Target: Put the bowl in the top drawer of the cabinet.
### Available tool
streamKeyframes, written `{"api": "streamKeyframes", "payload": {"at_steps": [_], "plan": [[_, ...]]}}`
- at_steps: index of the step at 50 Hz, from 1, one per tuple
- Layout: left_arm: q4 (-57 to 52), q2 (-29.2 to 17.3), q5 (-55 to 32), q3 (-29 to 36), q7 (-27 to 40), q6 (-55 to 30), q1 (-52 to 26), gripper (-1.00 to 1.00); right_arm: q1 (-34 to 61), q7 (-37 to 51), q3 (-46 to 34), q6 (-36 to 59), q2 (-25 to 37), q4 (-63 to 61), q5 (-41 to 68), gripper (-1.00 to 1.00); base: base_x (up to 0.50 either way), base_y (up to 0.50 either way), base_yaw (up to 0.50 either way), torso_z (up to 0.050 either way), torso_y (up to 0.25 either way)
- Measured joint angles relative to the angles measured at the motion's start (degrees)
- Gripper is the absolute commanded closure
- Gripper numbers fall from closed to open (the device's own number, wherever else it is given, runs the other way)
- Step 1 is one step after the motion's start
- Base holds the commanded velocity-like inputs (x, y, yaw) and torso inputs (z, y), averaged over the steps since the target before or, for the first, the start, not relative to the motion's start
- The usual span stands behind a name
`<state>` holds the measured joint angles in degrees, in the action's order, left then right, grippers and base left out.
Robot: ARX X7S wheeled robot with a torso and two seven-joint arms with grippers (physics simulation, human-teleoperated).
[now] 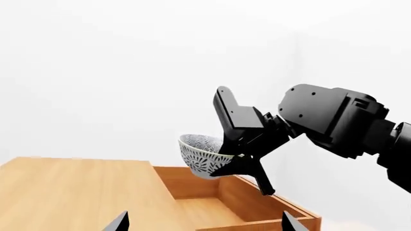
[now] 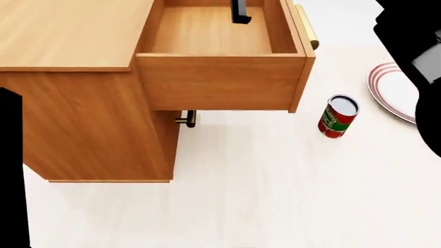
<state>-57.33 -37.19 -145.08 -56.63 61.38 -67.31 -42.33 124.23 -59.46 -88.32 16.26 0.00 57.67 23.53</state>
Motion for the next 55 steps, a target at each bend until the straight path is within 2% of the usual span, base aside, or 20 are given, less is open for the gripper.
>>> {"api": "streamKeyframes", "payload": {"at_steps": [23,24,49,55], "plan": [[0.10,0.69,-0.10,0.09,0.25,-0.45,-0.16,-1.00,-0.08,-2.49,-0.10,0.98,0.00,-0.55,-0.72,1.00,0.00,0.00,0.00,0.000,-0.079],[0.12,0.73,-0.09,0.09,0.25,-0.49,-0.16,-1.00,-0.09,-2.59,-0.09,1.04,0.00,-0.57,-0.72,-1.00,0.00,0.00,0.00,0.000,0.000],[0.31,1.38,-0.16,0.16,0.58,-0.98,-0.29,-1.00,0.85,-3.36,0.24,1.41,0.00,-0.34,-0.49,-1.00,0.00,0.00,0.00,0.000,0.000],[0.09,1.02,-0.81,0.07,0.93,-0.39,-0.14,-1.00,1.19,-4.00,0.28,1.50,0.01,-0.26,-0.12,-1.00,0.00,0.00,0.00,0.000,0.165]]}}
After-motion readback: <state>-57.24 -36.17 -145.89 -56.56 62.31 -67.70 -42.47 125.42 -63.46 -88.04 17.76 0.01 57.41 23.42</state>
